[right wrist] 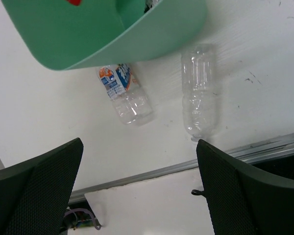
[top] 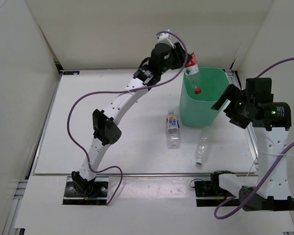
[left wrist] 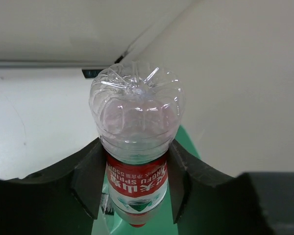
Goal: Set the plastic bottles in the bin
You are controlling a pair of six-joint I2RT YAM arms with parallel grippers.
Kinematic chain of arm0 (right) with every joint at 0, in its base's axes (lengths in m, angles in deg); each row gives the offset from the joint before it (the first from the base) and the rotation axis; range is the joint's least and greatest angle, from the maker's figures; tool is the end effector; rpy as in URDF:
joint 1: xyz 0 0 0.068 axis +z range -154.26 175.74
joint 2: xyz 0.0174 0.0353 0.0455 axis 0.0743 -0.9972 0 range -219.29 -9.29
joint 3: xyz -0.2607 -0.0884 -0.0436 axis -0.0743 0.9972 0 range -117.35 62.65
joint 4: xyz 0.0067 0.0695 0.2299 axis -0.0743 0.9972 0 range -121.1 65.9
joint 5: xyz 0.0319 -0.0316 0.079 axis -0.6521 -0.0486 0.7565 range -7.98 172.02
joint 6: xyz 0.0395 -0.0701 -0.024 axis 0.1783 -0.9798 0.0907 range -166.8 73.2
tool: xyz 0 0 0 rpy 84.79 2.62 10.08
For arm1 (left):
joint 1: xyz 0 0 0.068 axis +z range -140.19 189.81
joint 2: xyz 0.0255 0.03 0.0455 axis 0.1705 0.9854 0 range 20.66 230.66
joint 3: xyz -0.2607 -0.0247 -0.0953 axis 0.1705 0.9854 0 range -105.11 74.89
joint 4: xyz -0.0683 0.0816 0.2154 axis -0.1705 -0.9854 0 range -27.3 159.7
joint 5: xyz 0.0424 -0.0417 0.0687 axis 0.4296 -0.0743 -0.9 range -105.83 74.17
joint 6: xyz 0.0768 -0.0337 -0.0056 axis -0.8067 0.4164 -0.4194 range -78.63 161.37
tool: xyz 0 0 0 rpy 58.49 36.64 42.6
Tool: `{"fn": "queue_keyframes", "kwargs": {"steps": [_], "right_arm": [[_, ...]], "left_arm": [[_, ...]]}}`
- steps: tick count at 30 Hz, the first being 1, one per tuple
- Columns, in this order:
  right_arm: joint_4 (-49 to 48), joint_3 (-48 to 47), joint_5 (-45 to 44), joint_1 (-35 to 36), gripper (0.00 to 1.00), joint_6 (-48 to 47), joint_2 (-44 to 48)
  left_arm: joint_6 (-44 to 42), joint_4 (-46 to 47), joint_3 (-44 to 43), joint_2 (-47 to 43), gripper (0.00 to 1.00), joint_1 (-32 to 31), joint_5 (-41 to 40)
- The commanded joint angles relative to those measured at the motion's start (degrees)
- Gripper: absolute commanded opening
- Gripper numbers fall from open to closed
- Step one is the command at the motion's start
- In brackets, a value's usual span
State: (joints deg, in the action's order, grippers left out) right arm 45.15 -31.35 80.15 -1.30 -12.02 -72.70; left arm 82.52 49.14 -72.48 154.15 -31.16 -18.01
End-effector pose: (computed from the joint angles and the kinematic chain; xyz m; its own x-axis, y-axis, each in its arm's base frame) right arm 0.1628 0.0060 0.4143 -0.6031 0.5398 -0.5873 0.3838 0.8418 0.3795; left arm 0.4199 -0.3610 0.4038 -0.4786 -0.4553 -0.7508 0.4141 0.6370 -0.6502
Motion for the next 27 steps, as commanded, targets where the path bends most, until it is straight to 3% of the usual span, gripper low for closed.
{"fn": "queue_keyframes", "kwargs": {"steps": [1, 2, 3, 4, 7, 11, 15, 19, 22, 27], "right_arm": [[-2.7, 2.8, 1.2, -0.2, 1.00, -2.7, 1.1], [-4.2, 3.9, 1.3, 0.3, 1.00, -2.7, 1.8], [-5.0, 5.5, 0.1, 1.2, 1.00, -2.7, 2.8], [-5.1, 9.1, -1.1, 1.7, 1.00, -2.7, 3.6], [-6.6, 15.8, -6.3, 3.2, 1.00, -2.7, 3.6], [-6.6, 25.2, -8.3, 4.6, 1.00, -1.4, 4.7], [-16.3, 38.1, -7.6, 5.3, 1.00, -0.7, 11.7], [-27.5, 46.9, -6.2, 5.8, 1.00, -1.2, 16.5], [-34.0, 53.7, -7.7, 6.4, 1.00, -1.2, 17.0], [-40.6, 57.9, -10.5, 6.4, 1.00, -1.2, 9.4]], "left_arm": [[-3.2, 3.9, 0.4, -3.8, 0.58, -2.7, -2.6], [-3.2, 4.5, 0.9, -4.3, 0.63, -2.7, -2.6], [-4.1, 4.5, 1.9, -5.2, 0.85, -2.7, -3.3], [-5.3, 4.5, 2.9, -6.1, 0.99, -3.3, -3.9], [-8.4, 4.5, 7.4, -11.2, 1.00, -3.3, -5.7], [-13.4, 4.5, 20.7, -24.2, 1.00, -3.3, -8.5], [-12.6, 4.5, 47.9, -44.7, 1.00, -3.3, -16.0], [-9.6, 4.0, 67.8, -59.2, 1.00, -2.7, -19.6], [-8.9, 3.2, 77.6, -67.6, 1.00, -2.2, -20.1], [-14.1, -0.9, 82.9, -71.7, 1.00, -3.0, -17.3]]}}
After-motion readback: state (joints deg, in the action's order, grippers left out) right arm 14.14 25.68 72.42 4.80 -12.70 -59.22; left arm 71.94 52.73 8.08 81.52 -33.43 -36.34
